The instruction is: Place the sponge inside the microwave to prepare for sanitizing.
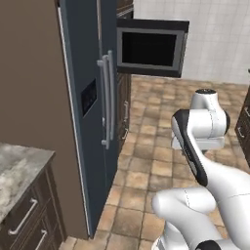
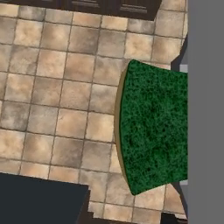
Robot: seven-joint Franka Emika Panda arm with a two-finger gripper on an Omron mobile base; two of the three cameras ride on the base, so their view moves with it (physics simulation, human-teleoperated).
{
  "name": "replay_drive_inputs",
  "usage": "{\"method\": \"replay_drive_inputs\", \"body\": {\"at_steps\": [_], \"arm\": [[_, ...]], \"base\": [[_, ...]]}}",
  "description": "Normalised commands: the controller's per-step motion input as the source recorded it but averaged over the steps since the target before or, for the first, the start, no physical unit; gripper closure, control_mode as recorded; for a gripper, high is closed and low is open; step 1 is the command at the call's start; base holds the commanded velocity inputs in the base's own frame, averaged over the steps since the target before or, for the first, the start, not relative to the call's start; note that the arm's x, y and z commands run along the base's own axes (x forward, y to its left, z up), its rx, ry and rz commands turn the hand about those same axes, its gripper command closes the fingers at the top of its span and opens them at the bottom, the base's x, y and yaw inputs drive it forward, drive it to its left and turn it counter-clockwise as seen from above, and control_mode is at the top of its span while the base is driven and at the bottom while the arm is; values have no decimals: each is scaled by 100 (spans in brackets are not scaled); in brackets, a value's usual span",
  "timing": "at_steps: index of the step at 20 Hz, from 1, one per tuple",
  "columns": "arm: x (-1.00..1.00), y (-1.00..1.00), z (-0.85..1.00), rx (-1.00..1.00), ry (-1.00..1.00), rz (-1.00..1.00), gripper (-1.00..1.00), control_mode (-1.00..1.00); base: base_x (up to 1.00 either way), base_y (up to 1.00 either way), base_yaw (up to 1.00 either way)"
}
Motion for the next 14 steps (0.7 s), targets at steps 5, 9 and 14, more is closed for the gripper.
{"method": "replay_drive_inputs", "body": {"at_steps": [5, 9, 14], "arm": [[0, 0, 0, 0, 0, 0, 100, 100], [0, 0, 0, 0, 0, 0, 100, 100], [0, 0, 0, 0, 0, 0, 100, 100]], "base": [[10, -21, -68], [68, -15, -50], [90, -31, -32]]}}
